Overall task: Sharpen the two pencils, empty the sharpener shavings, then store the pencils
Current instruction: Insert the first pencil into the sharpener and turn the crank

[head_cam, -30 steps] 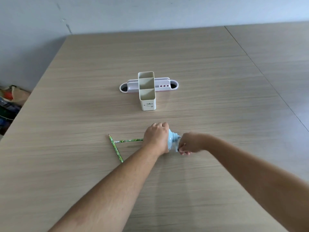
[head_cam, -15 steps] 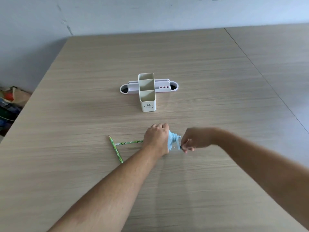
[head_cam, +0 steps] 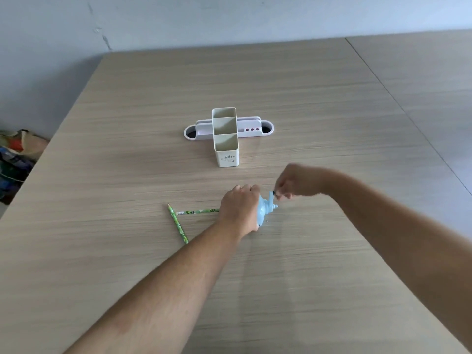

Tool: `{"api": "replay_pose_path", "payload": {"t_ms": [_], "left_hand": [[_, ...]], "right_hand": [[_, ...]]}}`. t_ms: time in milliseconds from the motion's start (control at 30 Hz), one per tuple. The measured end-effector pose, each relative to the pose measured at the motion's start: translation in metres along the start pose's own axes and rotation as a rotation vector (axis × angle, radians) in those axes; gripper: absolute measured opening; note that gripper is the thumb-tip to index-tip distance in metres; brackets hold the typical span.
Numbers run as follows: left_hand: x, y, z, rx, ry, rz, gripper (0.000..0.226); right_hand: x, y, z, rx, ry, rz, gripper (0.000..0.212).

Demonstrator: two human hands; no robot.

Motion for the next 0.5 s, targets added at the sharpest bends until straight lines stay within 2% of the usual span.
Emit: {"api": "replay_pose_path", "payload": {"t_ms": [67,100,133,200,267,300,400,467,500], "left_hand": [[0.001,0.001,0.001,-0.014,0.000,0.000,0.066],[0.000,0.001,0.001,-0.021,-0.009,-0.007,0.067],[0.000,0.001,0.001,-0.029,-0.024,-0.018,0.067],[-0.001,0.001,0.001,-0.031,-0.039,-0.033,0.067],[0.000,0.002,0.000,-0.017,-0.023,-0.028,0.063],[0.000,0.000,-0.001,-0.003,-0.011,-0.024,0.060],[0.004,-0.001,-0.001,-0.001,0.015,-0.001,0.063],[0.005,0.000,-0.001,-0.009,0.013,-0.003,0.064],[0.005,0.000,0.000,-0.013,0.003,-0.016,0.063]], "right_hand": [[0.010,0.002,0.020,0.178,0.078,-0.040,0.020],[0.015,0.020,0.027,0.202,0.123,-0.088,0.022],[0.020,0.043,0.029,0.165,0.147,-0.129,0.022],[0.020,0.077,0.012,-0.041,0.133,-0.179,0.021],[0.011,0.069,-0.013,-0.278,0.061,-0.103,0.022],[0.002,0.051,-0.021,-0.315,0.018,-0.071,0.021],[-0.003,-0.005,0.000,-0.064,0.011,-0.099,0.019],[0.008,0.006,0.023,0.066,0.103,-0.195,0.021],[0.012,0.029,0.028,0.044,0.144,-0.251,0.023]]}}
Point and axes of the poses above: each hand's wrist, its own z-axis towards the middle knuckle, its own y-axis out of the palm, x = y × z, the point moved 7 cm from there along z, towards the middle knuckle, and after that the axes turned 2 degrees about -x, right-handed, at the moved point
